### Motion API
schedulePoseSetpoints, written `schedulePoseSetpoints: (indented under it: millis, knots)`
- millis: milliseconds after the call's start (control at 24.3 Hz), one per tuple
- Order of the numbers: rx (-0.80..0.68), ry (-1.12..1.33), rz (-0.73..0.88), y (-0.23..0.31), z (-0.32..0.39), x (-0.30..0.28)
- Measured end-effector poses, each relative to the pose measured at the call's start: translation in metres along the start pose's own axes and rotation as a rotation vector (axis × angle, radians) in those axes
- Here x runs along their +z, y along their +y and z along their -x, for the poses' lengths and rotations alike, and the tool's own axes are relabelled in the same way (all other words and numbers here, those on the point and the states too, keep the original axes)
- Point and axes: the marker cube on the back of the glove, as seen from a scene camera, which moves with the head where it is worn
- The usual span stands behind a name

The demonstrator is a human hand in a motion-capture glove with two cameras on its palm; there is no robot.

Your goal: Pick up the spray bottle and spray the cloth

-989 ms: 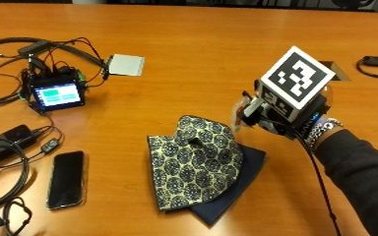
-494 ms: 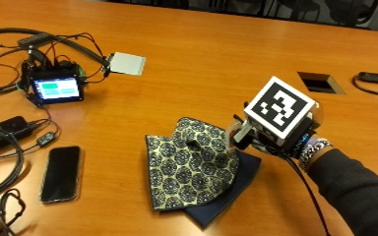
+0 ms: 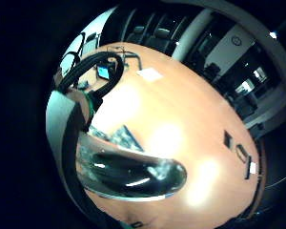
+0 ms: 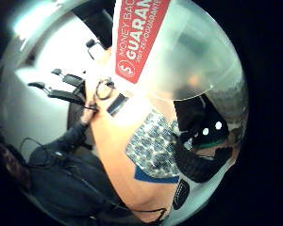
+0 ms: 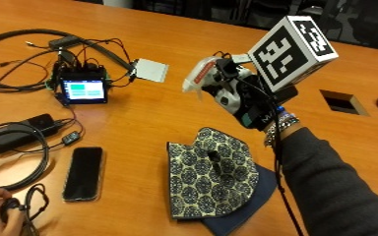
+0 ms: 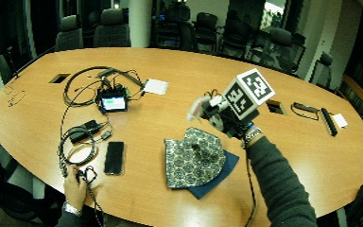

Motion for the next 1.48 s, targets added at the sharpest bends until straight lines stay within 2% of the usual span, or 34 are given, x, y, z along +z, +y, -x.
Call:
schedulePoseSetpoints:
  millis: [165,330,412,700,1113,1483]
  knots:
    - [0.113,-0.361,-0.091,-0.015,0.026,0.028]
    - [0.281,-0.710,-0.168,-0.014,0.045,0.091]
    - [0.359,-0.802,-0.190,-0.009,0.044,0.117]
    - [0.483,-0.783,-0.231,0.018,0.026,0.159]
    - [0.395,-0.719,-0.285,0.004,0.047,0.137]
    - [0.415,-0.689,-0.246,0.024,0.035,0.158]
